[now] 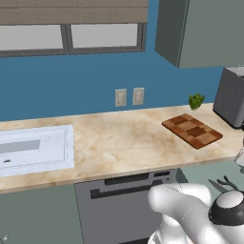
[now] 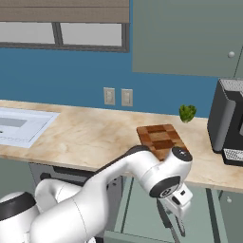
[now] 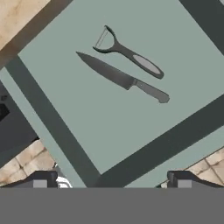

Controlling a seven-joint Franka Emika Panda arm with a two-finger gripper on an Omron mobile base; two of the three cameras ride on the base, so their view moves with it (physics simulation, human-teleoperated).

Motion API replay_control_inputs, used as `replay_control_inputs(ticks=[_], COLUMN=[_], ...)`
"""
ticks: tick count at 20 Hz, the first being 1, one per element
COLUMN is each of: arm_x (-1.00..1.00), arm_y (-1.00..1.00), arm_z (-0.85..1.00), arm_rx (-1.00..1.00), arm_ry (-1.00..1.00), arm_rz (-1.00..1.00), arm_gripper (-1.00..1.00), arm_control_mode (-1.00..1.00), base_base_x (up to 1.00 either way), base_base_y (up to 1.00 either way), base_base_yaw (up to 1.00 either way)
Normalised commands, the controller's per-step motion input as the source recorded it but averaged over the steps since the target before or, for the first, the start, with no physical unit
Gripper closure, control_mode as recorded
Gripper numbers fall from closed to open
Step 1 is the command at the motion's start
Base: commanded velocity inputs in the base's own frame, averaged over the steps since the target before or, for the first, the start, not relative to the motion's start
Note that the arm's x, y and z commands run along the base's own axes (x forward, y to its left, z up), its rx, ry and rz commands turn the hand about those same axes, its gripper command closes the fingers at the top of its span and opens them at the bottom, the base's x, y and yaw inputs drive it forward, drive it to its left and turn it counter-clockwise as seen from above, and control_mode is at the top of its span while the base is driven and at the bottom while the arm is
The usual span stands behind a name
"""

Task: Open the drawer on the right and place the cutting tools on the cutting board.

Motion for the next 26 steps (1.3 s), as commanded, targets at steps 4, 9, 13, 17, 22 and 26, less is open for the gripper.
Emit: replay_control_inputs(ticks=[4,9,13,17,22,26], arm_x=[0.23,0.14,0.16,0.13,0.0,0.0], arm_y=[0.0,-0.07,-0.19,-0.24,-0.29,-0.31], arm_z=[-0.43,-0.52,-0.53,-0.42,-0.27,-0.25], arm_rx=[-0.18,-0.12,-0.08,-0.04,0.0,0.0], arm_ry=[0.0,0.06,0.1,0.14,0.06,0.01], arm_rz=[0.0,0.0,0.0,0.0,0.01,0.03], arm_gripper=[-1.0,-1.0,-1.0,-1.0,-1.0,-1.0], arm_control_mode=[-1.0,-1.0,-1.0,-1.0,-1.0,-1.0], base_base_x=[0.0,0.0,0.0,0.0,0.0,0.0], base_base_y=[0.0,0.0,0.0,0.0,0.0,0.0], base_base_yaw=[0.0,0.0,0.0,0.0,0.0,0.0])
